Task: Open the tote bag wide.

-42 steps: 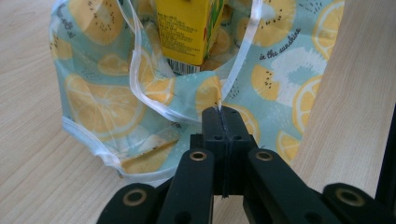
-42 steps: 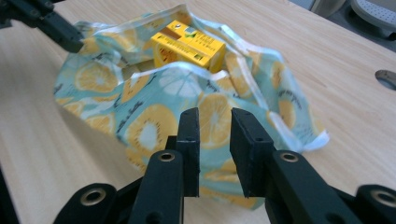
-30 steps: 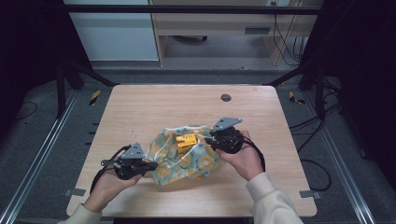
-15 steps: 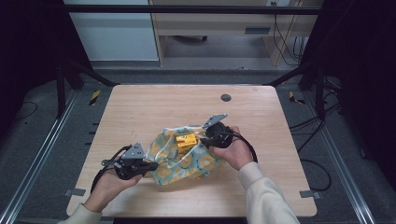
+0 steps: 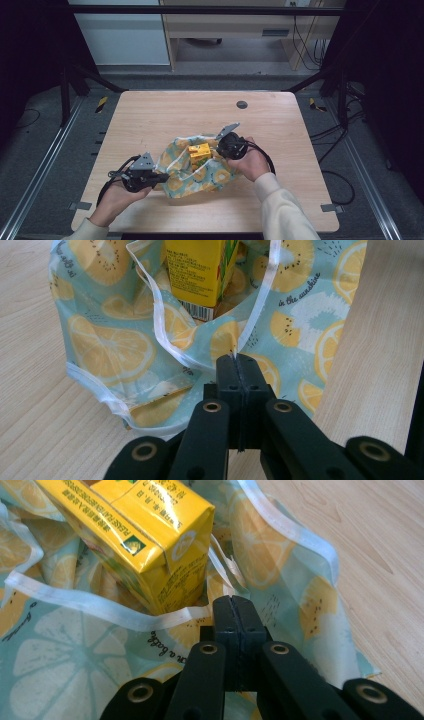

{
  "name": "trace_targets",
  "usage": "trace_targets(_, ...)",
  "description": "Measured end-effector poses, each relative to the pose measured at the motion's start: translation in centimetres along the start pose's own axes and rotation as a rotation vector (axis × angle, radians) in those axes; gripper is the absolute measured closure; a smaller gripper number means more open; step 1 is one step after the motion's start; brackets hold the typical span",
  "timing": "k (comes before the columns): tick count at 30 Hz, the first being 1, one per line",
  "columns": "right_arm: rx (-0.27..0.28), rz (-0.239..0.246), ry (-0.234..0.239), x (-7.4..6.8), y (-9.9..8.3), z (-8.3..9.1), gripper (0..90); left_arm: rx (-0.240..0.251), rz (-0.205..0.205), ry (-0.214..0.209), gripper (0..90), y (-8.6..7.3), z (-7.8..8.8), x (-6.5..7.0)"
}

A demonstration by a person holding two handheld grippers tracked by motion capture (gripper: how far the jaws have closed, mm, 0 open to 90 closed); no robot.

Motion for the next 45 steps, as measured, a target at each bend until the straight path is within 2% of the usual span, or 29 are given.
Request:
trace_targets(6, -0.005, -0.005, 0.001, 0.0, -0.7, 0.4, 90.0, -0.011, 0.001, -0.007, 90.0, -0.4, -0.1, 0.2)
trace_targets(9, -0.003, -0.002, 0.005, -0.1, -1.3, 0.7, 90.0, -0.031, -0.005, -0.015, 90.0, -0.7, -0.3, 0.2)
trace_targets(11, 0.008, -0.006, 0.007, -0.3, -1.5, 0.9, 90.0, -0.024, 0.001, 0.0, 89.3, -0.6, -0.5, 0.1)
trace_targets(17, 0.027, -0.01, 0.015, -0.5, -1.4, 1.3, 90.0, 0.01, 0.008, 0.08, 64.4, 1.0, 0.5, -1.1)
trace_targets(20, 0.033, -0.009, 0.009, -0.4, -1.3, 1.5, 90.0, 0.024, -0.001, 0.106, 61.3, 1.9, 1.1, -1.9)
trace_targets(23, 0.031, -0.011, 0.003, -0.3, -1.2, 1.6, 90.0, 0.021, 0.001, 0.133, 54.4, 2.5, 1.2, -2.8)
trace_targets(28, 0.042, -0.015, 0.006, -0.2, -1.1, 1.9, 90.0, -0.008, 0.001, 0.157, 48.4, 3.1, 0.2, -4.5)
trace_targets(31, 0.051, -0.019, 0.006, -0.2, -0.9, 2.0, 90.0, -0.039, 0.013, 0.149, 48.1, 3.0, -1.0, -5.6)
trace_targets(32, 0.056, -0.015, 0.006, -0.2, -0.8, 2.1, 90.0, -0.046, 0.02, 0.133, 47.6, 3.0, -1.5, -5.8)
trace_targets(35, 0.072, -0.019, 0.004, -0.2, -0.5, 2.4, 90.0, -0.064, 0.015, 0.11, 46.2, 2.9, -2.6, -5.8)
trace_targets(40, 0.105, -0.012, -0.002, -0.1, 0.1, 3.1, 90.0, -0.139, -0.008, 0.095, 44.3, 2.2, -3.9, -5.4)
trace_targets(42, 0.12, -0.015, -0.003, -0.2, 0.4, 3.5, 90.0, -0.173, -0.026, 0.098, 49.4, 1.8, -4.1, -5.3)
trace_targets(45, 0.139, -0.011, -0.002, -0.2, 0.8, 4.1, 90.0, -0.204, -0.04, 0.093, 66.2, 1.4, -4.0, -5.1)
Point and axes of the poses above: each handheld gripper's, and its own axes: z roughly backward along the jaws, y roughly out of its top, x roughly to its right, the point moved 10 cm from there along -z, roughly forward along the jaws, and after that the axes turned 13 degrees about -z, right-handed, at the moved point
